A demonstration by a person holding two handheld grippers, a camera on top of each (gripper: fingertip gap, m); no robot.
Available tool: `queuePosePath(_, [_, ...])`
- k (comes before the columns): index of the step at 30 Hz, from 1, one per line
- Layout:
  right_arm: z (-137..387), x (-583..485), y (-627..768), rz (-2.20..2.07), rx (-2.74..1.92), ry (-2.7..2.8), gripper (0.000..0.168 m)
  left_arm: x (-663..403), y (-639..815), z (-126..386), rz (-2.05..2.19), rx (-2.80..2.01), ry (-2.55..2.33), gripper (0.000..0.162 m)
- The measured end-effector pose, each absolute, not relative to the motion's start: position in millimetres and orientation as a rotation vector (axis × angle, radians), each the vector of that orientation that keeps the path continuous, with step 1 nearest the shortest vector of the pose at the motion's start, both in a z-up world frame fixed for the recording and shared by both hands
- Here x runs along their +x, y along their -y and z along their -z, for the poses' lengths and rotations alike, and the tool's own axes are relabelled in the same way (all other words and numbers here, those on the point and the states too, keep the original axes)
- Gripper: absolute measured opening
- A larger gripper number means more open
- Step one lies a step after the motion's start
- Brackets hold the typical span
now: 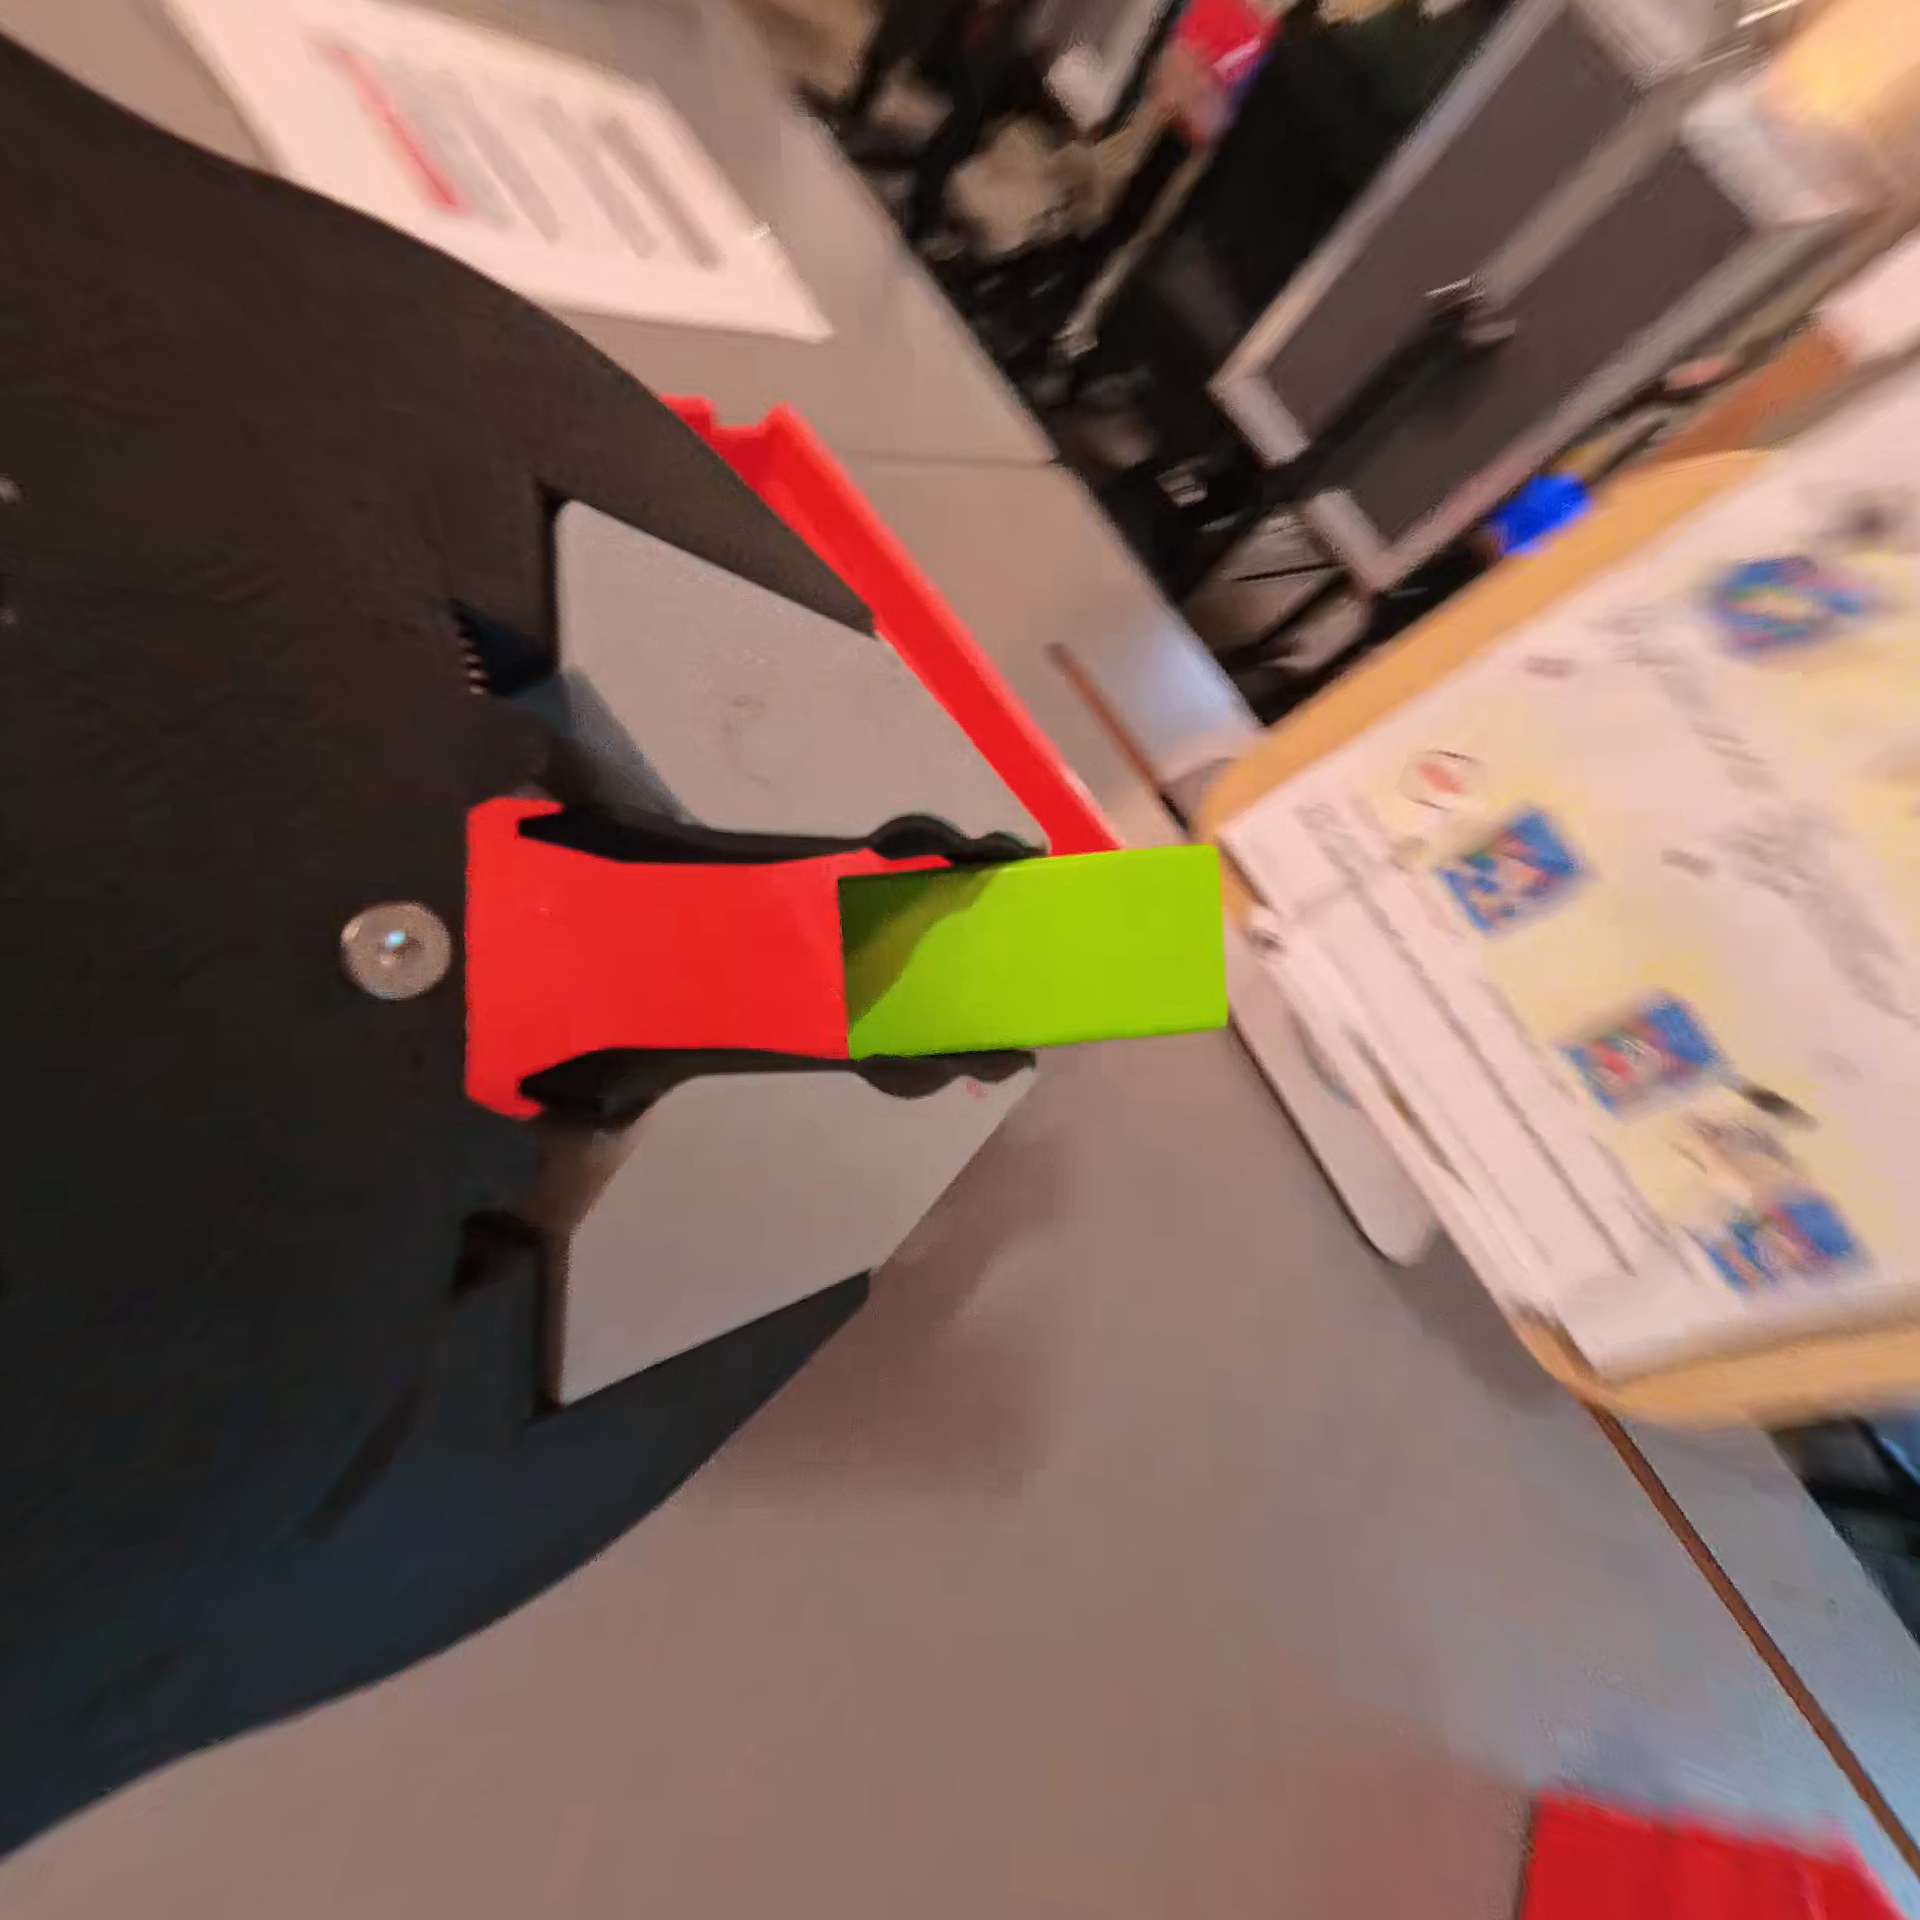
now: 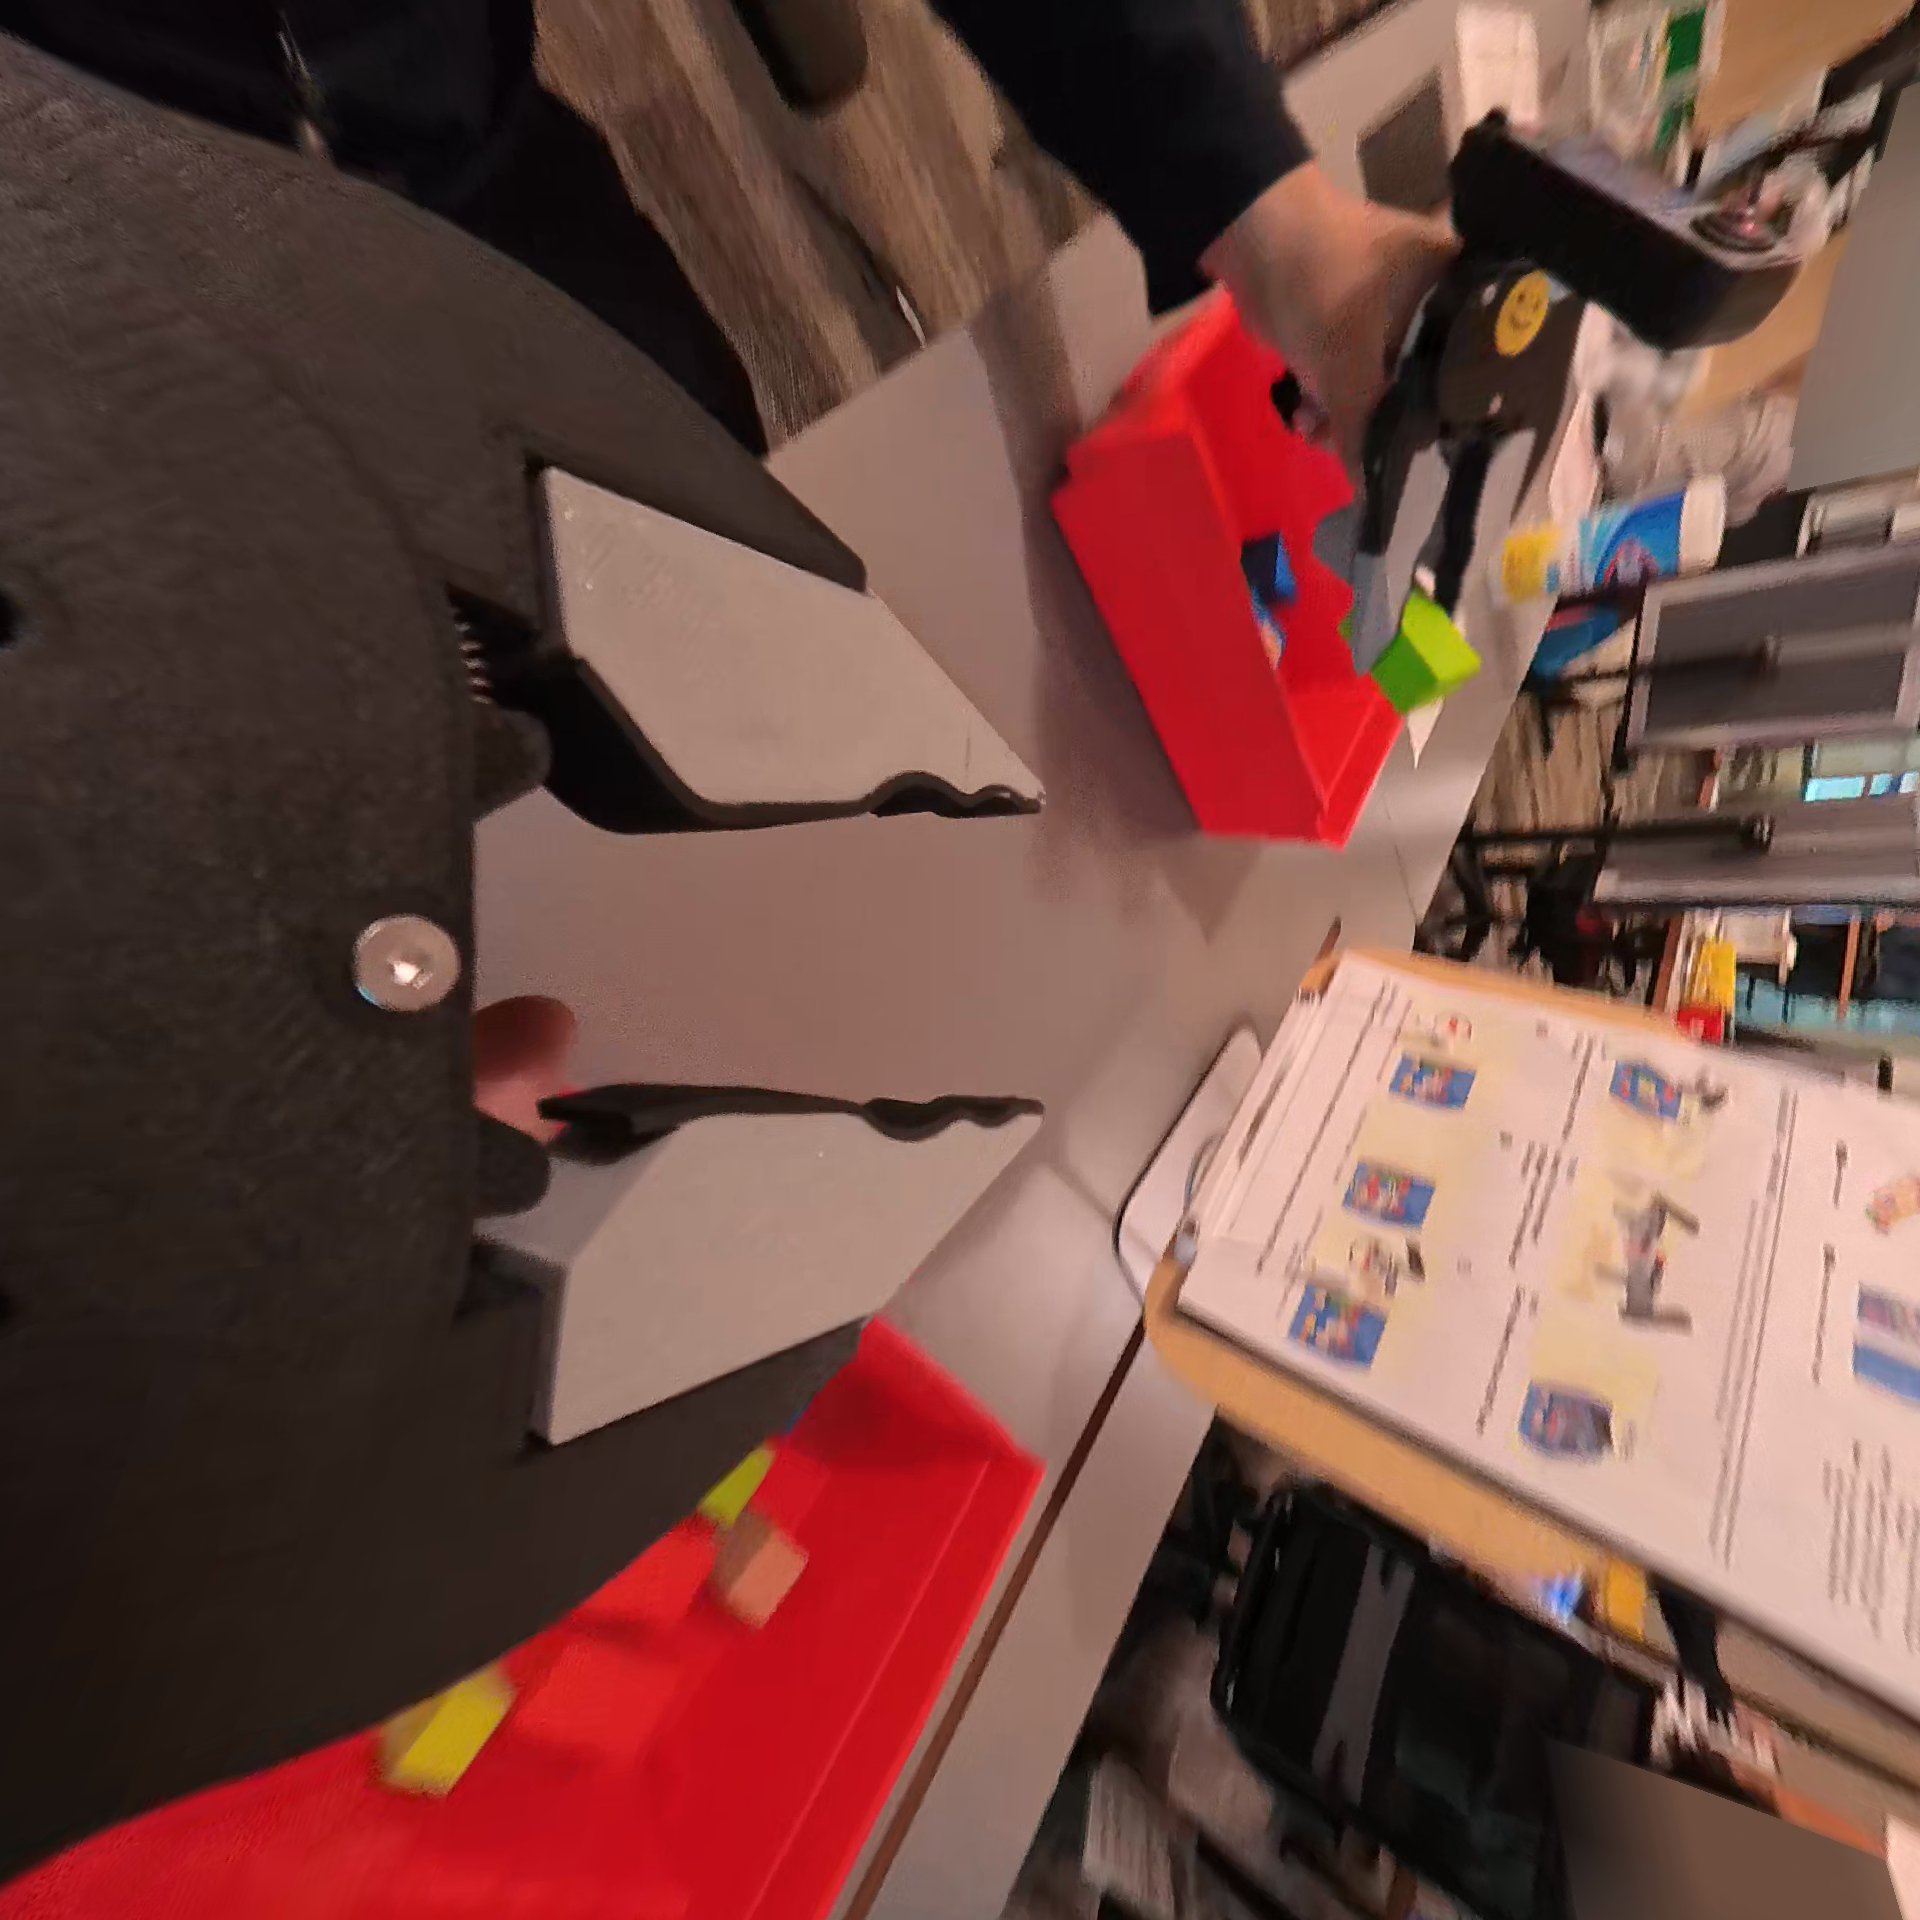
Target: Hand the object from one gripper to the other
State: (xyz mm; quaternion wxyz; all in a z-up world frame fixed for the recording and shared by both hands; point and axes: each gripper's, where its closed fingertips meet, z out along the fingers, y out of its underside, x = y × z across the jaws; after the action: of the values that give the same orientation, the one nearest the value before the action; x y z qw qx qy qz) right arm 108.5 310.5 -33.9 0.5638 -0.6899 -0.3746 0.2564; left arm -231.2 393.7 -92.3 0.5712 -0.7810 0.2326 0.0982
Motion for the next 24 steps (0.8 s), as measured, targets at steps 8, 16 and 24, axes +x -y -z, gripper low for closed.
queuePosePath(8, [40, 24, -253, -0.967, -1.532, 1.05, 0.068, -71, -266, 36, -0.33, -1.305, -0.912, 0.033])
queuePosePath(16, [43, 4, -222, -1.063, -1.51, 1.12, 0.068, -14, -216, 48, -0.5, -1.035, -1.124, 0.033])
queuePosePath(24, [60, -1, -202, -1.0, -1.523, 1.286, 0.056, -4, -212, 72, -0.703, -0.928, -1.284, 0.033])
